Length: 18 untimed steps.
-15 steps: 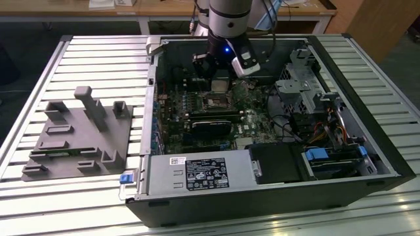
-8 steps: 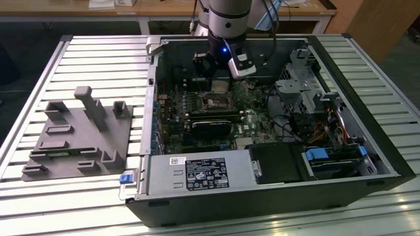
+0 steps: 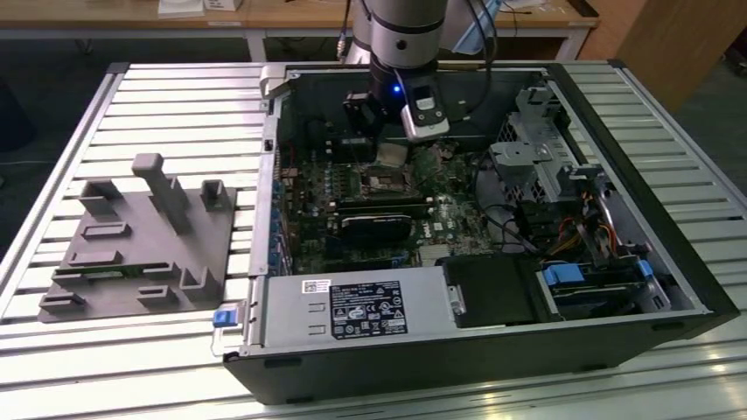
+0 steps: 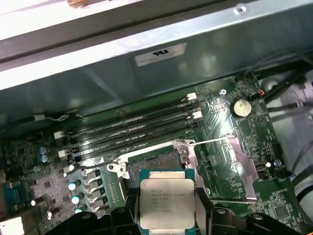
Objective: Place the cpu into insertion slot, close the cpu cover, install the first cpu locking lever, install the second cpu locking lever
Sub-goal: 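Place the cpu into insertion slot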
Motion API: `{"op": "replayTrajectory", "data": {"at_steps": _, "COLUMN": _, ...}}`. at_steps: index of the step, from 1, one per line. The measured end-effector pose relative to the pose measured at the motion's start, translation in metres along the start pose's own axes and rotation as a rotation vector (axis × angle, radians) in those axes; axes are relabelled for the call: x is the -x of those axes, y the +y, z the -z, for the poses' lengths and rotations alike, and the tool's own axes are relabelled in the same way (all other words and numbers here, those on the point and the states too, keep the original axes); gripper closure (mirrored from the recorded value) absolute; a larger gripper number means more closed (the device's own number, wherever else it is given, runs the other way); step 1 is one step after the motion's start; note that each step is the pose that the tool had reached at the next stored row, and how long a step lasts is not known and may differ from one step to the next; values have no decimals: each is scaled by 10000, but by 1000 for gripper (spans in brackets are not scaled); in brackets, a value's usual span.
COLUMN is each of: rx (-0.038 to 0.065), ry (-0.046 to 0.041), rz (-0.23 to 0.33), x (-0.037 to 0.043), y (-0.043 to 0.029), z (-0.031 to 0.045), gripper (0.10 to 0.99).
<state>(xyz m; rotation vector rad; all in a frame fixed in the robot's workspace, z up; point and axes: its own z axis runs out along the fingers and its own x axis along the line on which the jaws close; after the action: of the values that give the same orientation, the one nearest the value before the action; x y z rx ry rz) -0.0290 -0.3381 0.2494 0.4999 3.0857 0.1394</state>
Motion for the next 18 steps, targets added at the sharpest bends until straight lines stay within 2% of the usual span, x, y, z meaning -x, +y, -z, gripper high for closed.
{"op": "replayTrajectory", "data": {"at_steps": 18, "rx": 4, "ry": -177, "rz": -1957, "x": 0, "y": -1, "z": -14, "gripper": 545}}
